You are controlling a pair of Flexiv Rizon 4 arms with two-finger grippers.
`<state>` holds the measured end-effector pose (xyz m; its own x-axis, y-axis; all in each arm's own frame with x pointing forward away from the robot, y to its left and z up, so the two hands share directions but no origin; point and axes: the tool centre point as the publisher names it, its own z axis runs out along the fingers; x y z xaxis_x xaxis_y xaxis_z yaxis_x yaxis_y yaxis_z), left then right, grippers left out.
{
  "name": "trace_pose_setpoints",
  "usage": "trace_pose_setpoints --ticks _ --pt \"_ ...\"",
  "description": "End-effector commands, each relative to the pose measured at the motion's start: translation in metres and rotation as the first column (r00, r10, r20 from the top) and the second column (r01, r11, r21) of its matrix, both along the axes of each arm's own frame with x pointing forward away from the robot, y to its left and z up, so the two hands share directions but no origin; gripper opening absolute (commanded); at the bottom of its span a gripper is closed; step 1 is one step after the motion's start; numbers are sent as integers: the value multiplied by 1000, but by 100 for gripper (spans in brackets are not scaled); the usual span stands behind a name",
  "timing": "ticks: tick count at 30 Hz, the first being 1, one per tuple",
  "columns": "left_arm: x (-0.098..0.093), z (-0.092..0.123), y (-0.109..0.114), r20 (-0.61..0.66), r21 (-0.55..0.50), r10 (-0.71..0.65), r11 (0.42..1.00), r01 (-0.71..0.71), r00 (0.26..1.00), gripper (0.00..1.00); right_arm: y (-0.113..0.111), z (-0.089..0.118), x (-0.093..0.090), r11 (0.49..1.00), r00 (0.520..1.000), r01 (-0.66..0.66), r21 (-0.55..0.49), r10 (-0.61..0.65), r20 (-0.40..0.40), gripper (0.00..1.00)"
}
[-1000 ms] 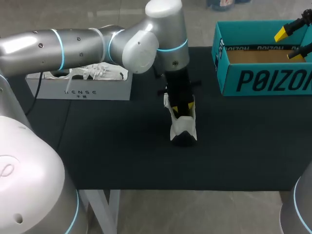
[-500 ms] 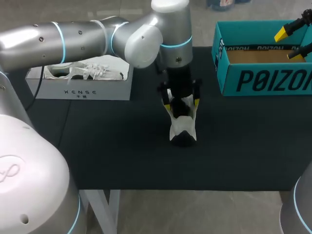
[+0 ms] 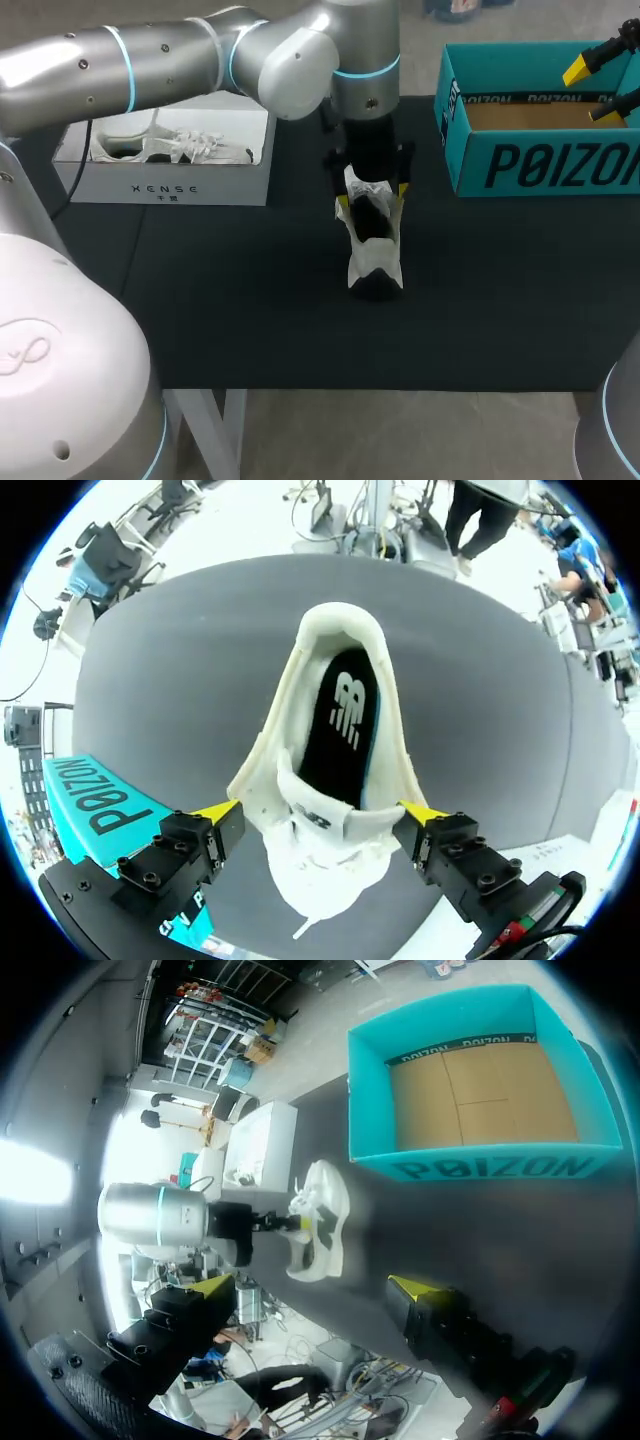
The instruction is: Take the shoe out of the shoebox, open the shoe tongue, remove and reinsert the insole, then place the shoe into the shoebox
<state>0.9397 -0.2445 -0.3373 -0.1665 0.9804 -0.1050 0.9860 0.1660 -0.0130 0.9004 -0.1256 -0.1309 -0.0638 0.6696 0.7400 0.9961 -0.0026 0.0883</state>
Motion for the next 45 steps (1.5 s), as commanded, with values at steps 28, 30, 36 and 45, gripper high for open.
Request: trace_pose_setpoints --ticks 28,30,36,45 --pt "-1 10 -5 -63 38 64 997 -62 996 0 0 0 0 1000 1000 0 -2 0 -1 100" --pt "-7 5 -1 -79 64 68 996 -63 995 0 0 0 0 1000 1000 0 -2 0 -1 100" --pt "-21 -9 4 -121 104 109 990 -97 987 0 0 0 0 1000 1000 0 -2 0 -1 100" --pt "-42 14 1 -286 131 389 921 -366 876 0 0 0 0 1000 1000 0 -2 0 -1 100"
